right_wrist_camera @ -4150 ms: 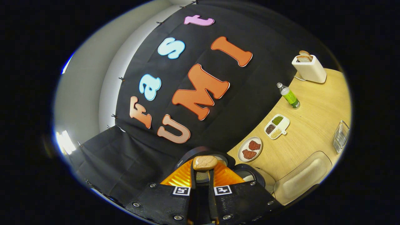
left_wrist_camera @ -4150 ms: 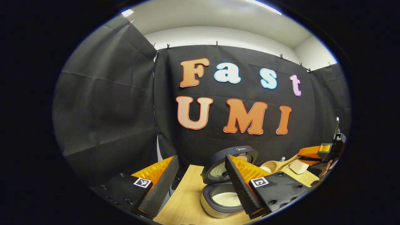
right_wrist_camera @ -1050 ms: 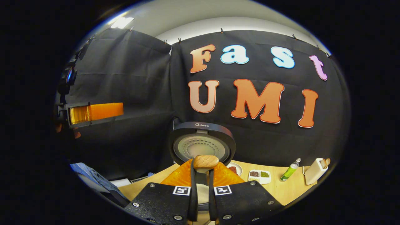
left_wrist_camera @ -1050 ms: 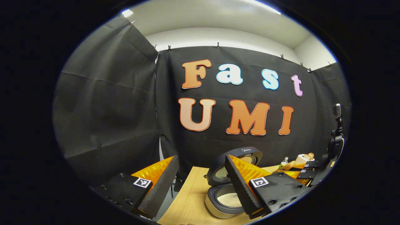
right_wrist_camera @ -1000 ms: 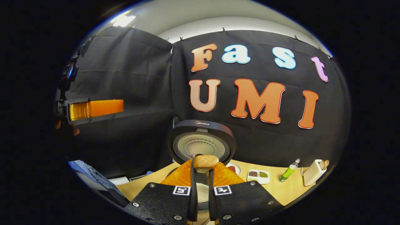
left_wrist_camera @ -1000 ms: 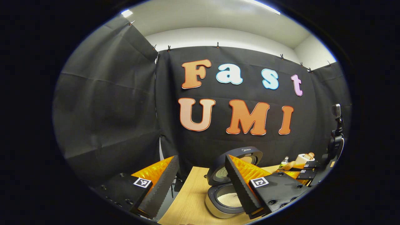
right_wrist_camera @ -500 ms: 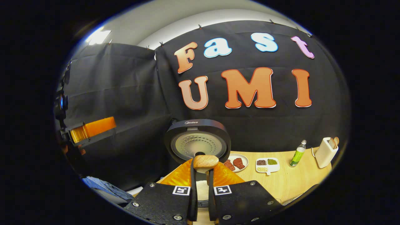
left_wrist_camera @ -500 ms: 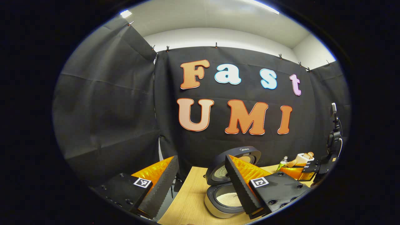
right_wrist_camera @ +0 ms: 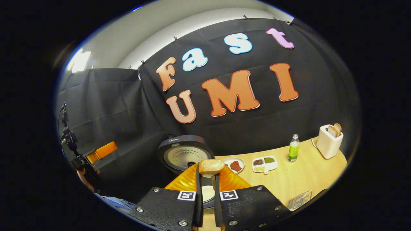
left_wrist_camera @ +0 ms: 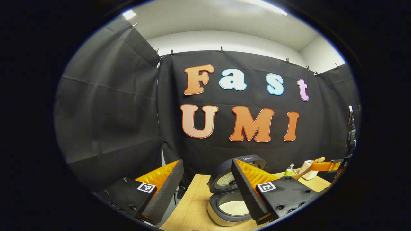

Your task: Close the left gripper, press the button to open the rice cooker; take a wooden spoon from the chopstick holder with the right hand, scoop a spoonful of rice and pour it into the rice cooker, then put the wooden spoon back into the chopstick holder.

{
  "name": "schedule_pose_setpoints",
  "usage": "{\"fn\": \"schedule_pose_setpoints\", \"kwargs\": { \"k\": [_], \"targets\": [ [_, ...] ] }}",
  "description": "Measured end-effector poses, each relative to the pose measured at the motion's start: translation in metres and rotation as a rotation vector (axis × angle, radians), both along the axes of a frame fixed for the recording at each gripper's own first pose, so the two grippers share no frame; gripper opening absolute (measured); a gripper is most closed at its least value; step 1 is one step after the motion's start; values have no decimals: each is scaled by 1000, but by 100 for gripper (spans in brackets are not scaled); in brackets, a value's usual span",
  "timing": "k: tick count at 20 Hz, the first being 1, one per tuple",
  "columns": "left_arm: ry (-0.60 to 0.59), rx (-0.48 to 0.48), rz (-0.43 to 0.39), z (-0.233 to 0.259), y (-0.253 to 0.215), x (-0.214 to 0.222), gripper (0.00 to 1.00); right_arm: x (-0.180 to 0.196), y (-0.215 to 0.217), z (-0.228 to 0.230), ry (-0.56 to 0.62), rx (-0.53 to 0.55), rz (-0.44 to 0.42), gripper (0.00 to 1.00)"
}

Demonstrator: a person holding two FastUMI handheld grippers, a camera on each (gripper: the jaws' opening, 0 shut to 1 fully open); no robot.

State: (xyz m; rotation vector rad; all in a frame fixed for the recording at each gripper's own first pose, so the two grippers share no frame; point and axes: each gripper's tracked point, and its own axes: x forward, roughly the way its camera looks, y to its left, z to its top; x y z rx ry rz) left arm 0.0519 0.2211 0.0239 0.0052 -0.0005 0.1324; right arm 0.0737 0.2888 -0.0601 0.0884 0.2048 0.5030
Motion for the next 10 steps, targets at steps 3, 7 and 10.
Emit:
{"fn": "schedule_pose_setpoints", "kwargs": {
  "k": [3,7,10],
  "targets": [
    [-8,3,-18,3,-9,2,100,-1,-42,5,-8,-10,-67,13],
    [-20,10,-34,6,-19,5,100,-4,-100,4,-4,-29,-146,13],
    [-10,-8,-57,4,-31,6,100,-5,-144,-14,49,-44,-195,13]
  ]
}}
